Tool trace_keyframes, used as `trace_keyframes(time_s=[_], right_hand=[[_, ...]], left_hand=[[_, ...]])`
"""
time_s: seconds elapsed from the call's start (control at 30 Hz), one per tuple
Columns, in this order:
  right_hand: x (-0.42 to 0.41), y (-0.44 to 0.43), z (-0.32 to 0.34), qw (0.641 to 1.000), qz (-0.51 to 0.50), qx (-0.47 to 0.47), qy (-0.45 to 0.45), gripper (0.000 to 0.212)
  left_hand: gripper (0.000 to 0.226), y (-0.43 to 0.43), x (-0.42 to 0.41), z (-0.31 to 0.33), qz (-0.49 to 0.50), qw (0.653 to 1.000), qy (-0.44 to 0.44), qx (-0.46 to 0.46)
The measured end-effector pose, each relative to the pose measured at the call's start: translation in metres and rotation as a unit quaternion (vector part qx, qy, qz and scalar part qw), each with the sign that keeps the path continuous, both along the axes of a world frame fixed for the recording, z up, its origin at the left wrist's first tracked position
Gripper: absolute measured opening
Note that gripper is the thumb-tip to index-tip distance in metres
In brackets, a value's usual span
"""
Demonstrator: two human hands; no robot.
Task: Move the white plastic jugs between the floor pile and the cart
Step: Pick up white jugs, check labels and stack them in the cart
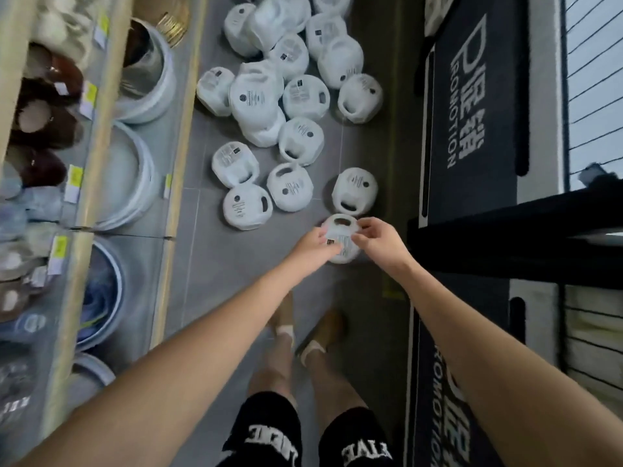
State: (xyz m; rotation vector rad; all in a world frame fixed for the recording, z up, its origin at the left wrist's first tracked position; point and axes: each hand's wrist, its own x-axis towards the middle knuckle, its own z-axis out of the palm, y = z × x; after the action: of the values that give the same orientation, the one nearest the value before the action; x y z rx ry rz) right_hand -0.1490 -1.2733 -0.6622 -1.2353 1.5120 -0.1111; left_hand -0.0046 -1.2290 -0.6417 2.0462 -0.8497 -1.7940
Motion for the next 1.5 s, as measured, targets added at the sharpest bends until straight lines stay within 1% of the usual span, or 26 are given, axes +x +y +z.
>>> trace_keyframes(time_s=[0.13, 0.2, 0.3, 0.4, 0.47, 0.5, 0.57, 0.63, 0.7, 0.73, 0.8, 0.87, 0.93, 0.97, 1.0, 1.03, 1.1, 1.2, 1.27, 1.33, 1.4, 1.43, 1.47, 1.5], right_hand=[[0.005, -0.027, -0.082, 0.999, 0.014, 0.025, 0.027, 0.044], [0.006, -0.040, -0.132, 0.998, 0.006, 0.042, 0.035, 0.046], [0.008, -0.057, -0.213, 0.997, -0.011, 0.064, 0.044, 0.050], [0.008, -0.071, -0.297, 0.995, 0.010, 0.070, 0.065, 0.056], [0.007, -0.079, -0.354, 0.995, 0.040, 0.047, 0.082, 0.062], [0.005, -0.083, -0.381, 0.993, 0.063, 0.027, 0.092, 0.066], [0.002, -0.089, -0.432, 0.982, 0.133, -0.010, 0.133, 0.074], [0.002, -0.095, -0.472, 0.963, 0.207, -0.038, 0.169, 0.083], [0.004, -0.099, -0.499, 0.953, 0.230, -0.059, 0.189, 0.087], [0.003, -0.099, -0.511, 0.950, 0.233, -0.067, 0.198, 0.087], [0.002, -0.096, -0.523, 0.941, 0.240, -0.086, 0.221, 0.088], [-0.003, -0.092, -0.528, 0.940, 0.232, -0.102, 0.229, 0.089], [-0.008, -0.088, -0.529, 0.944, 0.214, -0.084, 0.235, 0.090], [-0.010, -0.085, -0.527, 0.949, 0.197, -0.061, 0.238, 0.090], [-0.012, -0.081, -0.526, 0.954, 0.173, -0.032, 0.242, 0.090], [-0.014, -0.077, -0.524, 0.958, 0.149, -0.002, 0.247, 0.090], [-0.021, -0.067, -0.524, 0.960, 0.105, 0.068, 0.250, 0.091], [-0.035, -0.053, -0.525, 0.969, 0.049, 0.137, 0.200, 0.092], [-0.041, -0.043, -0.528, 0.973, 0.030, 0.167, 0.157, 0.102], [-0.039, -0.032, -0.531, 0.974, 0.017, 0.199, 0.106, 0.124], [-0.037, -0.023, -0.537, 0.976, -0.033, 0.205, 0.072, 0.143], [-0.038, -0.021, -0.541, 0.977, -0.058, 0.198, 0.060, 0.145], [-0.040, -0.019, -0.545, 0.977, -0.077, 0.191, 0.051, 0.143], [-0.041, -0.018, -0.549, 0.978, -0.091, 0.183, 0.038, 0.137]], left_hand=[[0.049, -0.029, -0.001, -0.083, 0.037, 0.999, -0.009, 0.030], [0.051, -0.042, -0.003, -0.132, 0.063, 0.997, 0.001, 0.047], [0.071, -0.055, -0.008, -0.218, 0.115, 0.990, 0.012, 0.086], [0.090, -0.058, -0.013, -0.307, 0.163, 0.977, 0.014, 0.134], [0.099, -0.054, -0.017, -0.364, 0.177, 0.972, 0.012, 0.156], [0.100, -0.050, -0.020, -0.391, 0.181, 0.970, 0.013, 0.163], [0.099, -0.042, -0.028, -0.439, 0.195, 0.966, 0.014, 0.170], [0.097, -0.035, -0.034, -0.476, 0.220, 0.960, 0.030, 0.170], [0.095, -0.033, -0.040, -0.506, 0.260, 0.948, 0.053, 0.177], [0.092, -0.032, -0.042, -0.517, 0.284, 0.938, 0.068, 0.188], [0.075, -0.029, -0.045, -0.536, 0.314, 0.925, 0.090, 0.193], [0.056, -0.027, -0.047, -0.543, 0.321, 0.924, 0.090, 0.185], [0.047, -0.025, -0.045, -0.544, 0.316, 0.929, 0.088, 0.172], [0.046, -0.025, -0.042, -0.542, 0.306, 0.934, 0.083, 0.167], [0.048, -0.026, -0.038, -0.540, 0.298, 0.938, 0.079, 0.161], [0.056, -0.026, -0.033, -0.539, 0.283, 0.943, 0.075, 0.159], [0.082, -0.026, -0.022, -0.544, 0.233, 0.959, 0.054, 0.155], [0.102, -0.030, -0.009, -0.550, 0.145, 0.980, 0.008, 0.140], [0.110, -0.032, -0.003, -0.554, 0.101, 0.984, 0.001, 0.149], [0.116, -0.033, 0.003, -0.557, 0.088, 0.983, 0.016, 0.158], [0.123, -0.032, 0.007, -0.561, 0.089, 0.982, 0.036, 0.161], [0.124, -0.031, 0.008, -0.563, 0.090, 0.982, 0.049, 0.161], [0.124, -0.031, 0.009, -0.565, 0.092, 0.981, 0.061, 0.160], [0.123, -0.030, 0.011, -0.568, 0.098, 0.979, 0.076, 0.159]])
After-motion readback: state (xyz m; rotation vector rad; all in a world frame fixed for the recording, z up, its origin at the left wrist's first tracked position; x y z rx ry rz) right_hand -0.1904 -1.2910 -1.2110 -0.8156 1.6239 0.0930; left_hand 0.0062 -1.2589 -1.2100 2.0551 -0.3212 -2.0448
